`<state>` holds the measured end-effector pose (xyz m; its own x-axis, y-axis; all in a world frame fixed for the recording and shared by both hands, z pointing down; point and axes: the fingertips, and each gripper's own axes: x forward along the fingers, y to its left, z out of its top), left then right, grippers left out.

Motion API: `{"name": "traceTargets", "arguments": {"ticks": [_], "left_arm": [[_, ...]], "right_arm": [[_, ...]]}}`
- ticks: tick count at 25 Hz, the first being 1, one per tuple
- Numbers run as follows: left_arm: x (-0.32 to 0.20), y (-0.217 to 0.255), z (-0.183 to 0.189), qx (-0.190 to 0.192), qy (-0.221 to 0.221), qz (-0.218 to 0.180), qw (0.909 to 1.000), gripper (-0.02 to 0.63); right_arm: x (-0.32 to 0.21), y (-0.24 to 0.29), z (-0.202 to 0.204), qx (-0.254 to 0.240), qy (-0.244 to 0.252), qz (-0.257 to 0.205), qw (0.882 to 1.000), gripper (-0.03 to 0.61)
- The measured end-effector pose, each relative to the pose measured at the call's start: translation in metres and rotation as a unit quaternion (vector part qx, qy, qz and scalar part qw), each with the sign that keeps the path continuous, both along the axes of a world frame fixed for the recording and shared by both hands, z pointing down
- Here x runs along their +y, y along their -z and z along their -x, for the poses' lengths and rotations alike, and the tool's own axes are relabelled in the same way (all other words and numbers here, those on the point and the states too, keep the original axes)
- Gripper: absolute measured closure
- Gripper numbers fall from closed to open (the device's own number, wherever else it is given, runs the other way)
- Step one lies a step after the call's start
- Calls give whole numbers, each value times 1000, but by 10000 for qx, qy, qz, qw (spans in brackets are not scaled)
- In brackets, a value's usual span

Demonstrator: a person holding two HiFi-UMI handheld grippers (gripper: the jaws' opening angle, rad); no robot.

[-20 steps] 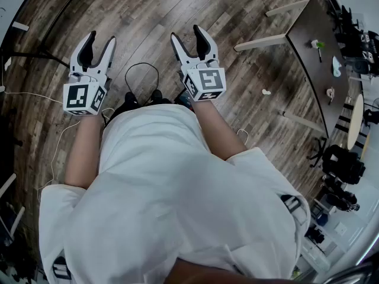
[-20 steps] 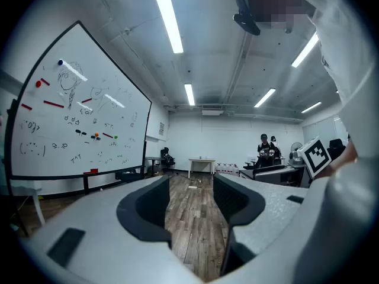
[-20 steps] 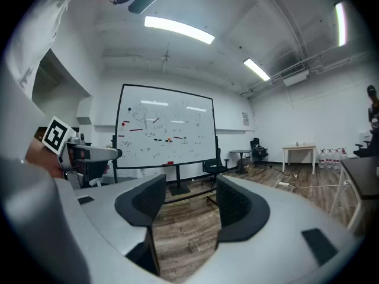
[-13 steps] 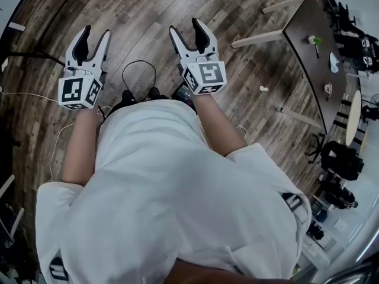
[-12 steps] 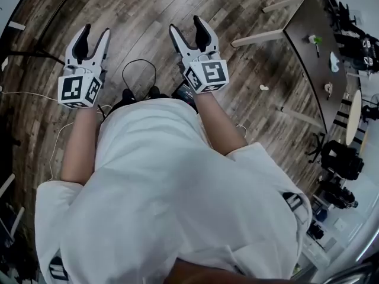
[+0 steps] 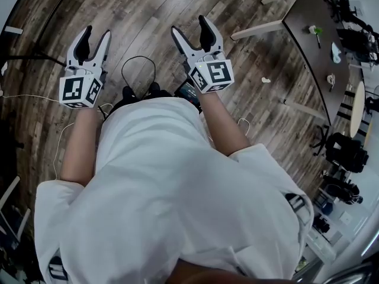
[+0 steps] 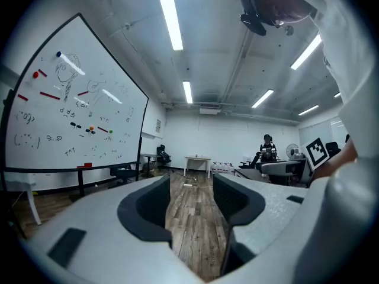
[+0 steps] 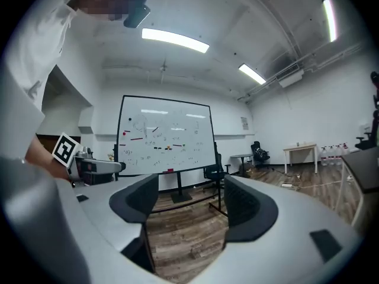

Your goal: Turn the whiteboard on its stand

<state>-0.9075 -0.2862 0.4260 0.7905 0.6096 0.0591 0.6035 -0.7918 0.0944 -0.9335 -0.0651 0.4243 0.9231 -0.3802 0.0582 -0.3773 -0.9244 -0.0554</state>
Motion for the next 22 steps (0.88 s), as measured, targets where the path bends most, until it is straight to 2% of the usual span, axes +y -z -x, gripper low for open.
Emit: {"name": "traceTargets", "arguments": {"ticks": [8, 13, 18, 22], "left_arm": [[37, 20, 2, 236, -147, -18, 9996, 380], [52, 6, 7, 91, -53, -9, 9999, 380], [56, -5, 9, -56, -4, -83, 9999, 380], [57, -11, 1, -215, 4, 92, 9997, 380]], "right_arm": [[36, -6, 3, -34, -162, 46, 9999, 236], [50, -9, 7, 65, -53, 381, 9992, 236], [66, -17, 8, -54, -96, 236, 9997, 236], [71, -26, -3, -140, -128, 34, 9998, 246]]}}
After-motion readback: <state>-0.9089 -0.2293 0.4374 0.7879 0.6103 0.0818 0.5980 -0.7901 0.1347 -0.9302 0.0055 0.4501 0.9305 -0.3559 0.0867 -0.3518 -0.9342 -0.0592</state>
